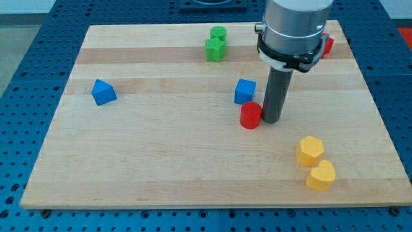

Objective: Slide the blue cube into the triangle

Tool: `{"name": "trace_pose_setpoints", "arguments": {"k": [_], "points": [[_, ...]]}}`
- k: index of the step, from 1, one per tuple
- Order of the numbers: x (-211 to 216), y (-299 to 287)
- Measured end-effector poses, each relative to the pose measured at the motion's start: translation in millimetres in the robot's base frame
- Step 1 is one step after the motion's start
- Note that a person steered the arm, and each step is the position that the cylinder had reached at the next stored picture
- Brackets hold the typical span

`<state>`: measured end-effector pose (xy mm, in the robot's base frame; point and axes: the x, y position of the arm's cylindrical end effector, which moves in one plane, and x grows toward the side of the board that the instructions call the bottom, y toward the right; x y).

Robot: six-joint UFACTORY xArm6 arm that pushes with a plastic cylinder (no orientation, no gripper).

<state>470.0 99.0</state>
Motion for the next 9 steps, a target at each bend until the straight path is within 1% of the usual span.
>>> {"name": "trace_pose_setpoints", "arguments": {"k": [1, 2, 3, 5, 6, 7, 8, 9], "points": [[-47, 4], [-50, -16], [-40, -53], [-40, -128], [-35, -116], [-22, -65], [-30, -35], [-72, -52]]}}
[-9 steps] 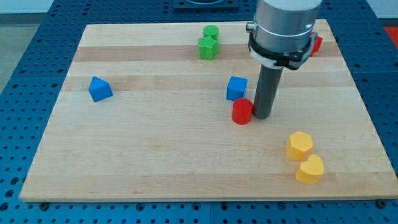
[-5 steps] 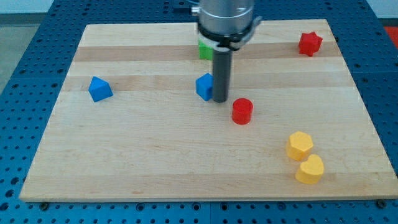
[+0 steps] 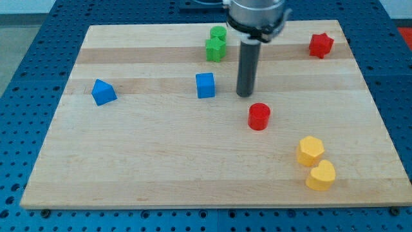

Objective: Slide the blue cube into the triangle

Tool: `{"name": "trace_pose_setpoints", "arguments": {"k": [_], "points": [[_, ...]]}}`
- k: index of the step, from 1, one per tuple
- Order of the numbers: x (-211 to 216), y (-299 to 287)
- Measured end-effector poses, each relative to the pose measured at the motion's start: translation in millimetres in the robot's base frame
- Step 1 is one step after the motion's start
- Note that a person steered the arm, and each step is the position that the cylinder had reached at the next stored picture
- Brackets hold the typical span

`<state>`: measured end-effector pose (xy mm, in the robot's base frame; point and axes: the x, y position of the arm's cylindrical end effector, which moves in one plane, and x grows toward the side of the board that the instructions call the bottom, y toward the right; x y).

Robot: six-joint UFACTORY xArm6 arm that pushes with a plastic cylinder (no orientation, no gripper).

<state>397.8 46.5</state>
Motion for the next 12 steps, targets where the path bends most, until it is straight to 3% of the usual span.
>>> {"name": "trace_pose_setpoints", "arguments": {"k": [8, 10, 12], "points": [[0, -190], [-14, -158], [-18, -195]]}}
